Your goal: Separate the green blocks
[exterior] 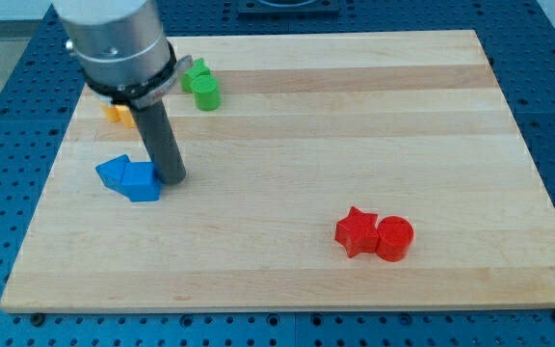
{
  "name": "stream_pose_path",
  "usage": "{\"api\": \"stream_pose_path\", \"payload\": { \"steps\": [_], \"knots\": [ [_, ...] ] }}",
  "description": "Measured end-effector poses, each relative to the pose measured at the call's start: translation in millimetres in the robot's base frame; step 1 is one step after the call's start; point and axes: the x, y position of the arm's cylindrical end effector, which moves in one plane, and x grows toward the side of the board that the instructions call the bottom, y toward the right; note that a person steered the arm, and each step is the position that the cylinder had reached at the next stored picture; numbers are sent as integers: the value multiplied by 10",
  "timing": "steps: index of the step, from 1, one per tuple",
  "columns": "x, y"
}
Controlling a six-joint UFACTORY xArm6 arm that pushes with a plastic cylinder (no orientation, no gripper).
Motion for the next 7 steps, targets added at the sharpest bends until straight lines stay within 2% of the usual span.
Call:
{"api": "stream_pose_path", "payload": {
  "steps": [1,2,3,5,7],
  "knots": [
    [-373,45],
    [-815,550],
    [-1145,806],
    [-1164,806],
    [-1434,753]
  ]
}}
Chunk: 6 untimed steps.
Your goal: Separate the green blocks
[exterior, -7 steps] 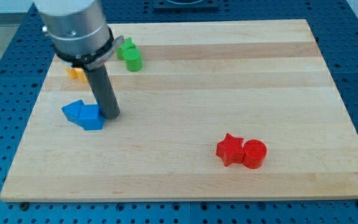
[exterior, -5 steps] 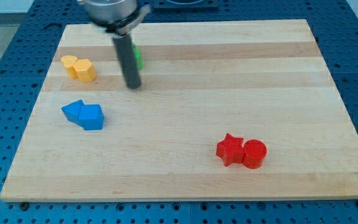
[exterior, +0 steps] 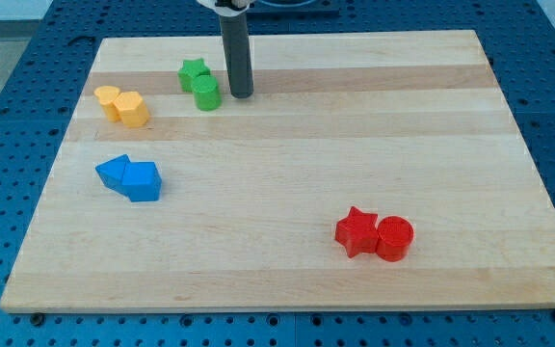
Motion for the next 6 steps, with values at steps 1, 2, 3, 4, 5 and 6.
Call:
{"api": "stream_pose_path", "payload": {
  "steps": [1,2,3,4,5,6],
  "knots": [
    [-169,-124],
    [-391,-399],
    [-143,-630],
    [194,-594],
    [326,-519],
    [306,-1001]
  ]
}}
